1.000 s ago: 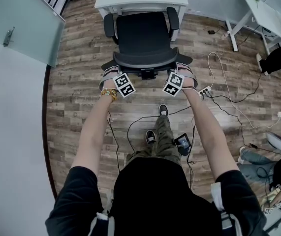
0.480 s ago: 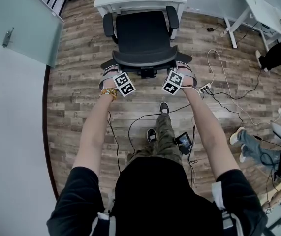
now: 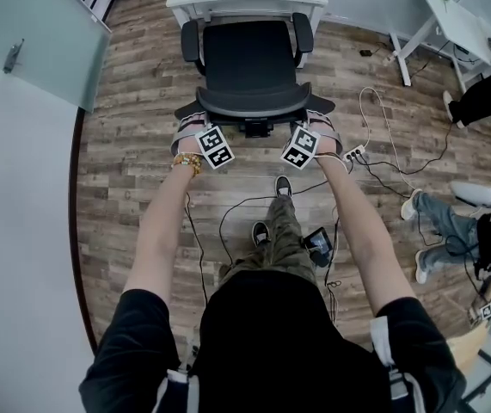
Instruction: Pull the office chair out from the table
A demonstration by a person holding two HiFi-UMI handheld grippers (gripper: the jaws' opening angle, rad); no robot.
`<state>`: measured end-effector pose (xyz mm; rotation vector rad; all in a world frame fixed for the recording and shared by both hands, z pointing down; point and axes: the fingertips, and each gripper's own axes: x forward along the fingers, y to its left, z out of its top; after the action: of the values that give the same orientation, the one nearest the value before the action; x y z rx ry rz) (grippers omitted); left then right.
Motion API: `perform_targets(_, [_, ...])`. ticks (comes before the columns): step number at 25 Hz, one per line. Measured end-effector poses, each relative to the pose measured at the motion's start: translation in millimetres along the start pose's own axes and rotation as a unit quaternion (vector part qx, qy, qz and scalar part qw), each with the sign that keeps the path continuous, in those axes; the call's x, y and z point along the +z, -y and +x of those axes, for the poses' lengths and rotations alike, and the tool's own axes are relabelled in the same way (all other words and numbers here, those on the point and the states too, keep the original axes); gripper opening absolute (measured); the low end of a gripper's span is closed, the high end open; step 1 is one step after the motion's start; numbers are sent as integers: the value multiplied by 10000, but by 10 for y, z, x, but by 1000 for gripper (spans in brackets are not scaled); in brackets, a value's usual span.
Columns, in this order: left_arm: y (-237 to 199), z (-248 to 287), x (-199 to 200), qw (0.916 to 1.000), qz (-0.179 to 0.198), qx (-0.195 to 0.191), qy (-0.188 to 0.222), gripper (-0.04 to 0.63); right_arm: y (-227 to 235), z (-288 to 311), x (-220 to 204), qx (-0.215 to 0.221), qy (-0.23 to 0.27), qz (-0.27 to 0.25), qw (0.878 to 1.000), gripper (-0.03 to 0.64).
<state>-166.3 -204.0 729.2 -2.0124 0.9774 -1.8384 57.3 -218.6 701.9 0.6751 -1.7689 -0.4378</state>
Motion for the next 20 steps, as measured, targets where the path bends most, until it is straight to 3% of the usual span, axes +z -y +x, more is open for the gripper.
perform_targets(20, [271,-255,-72,10000,-25,90,20,161,-297,-245,-77,-22,-7,-6,10000,132])
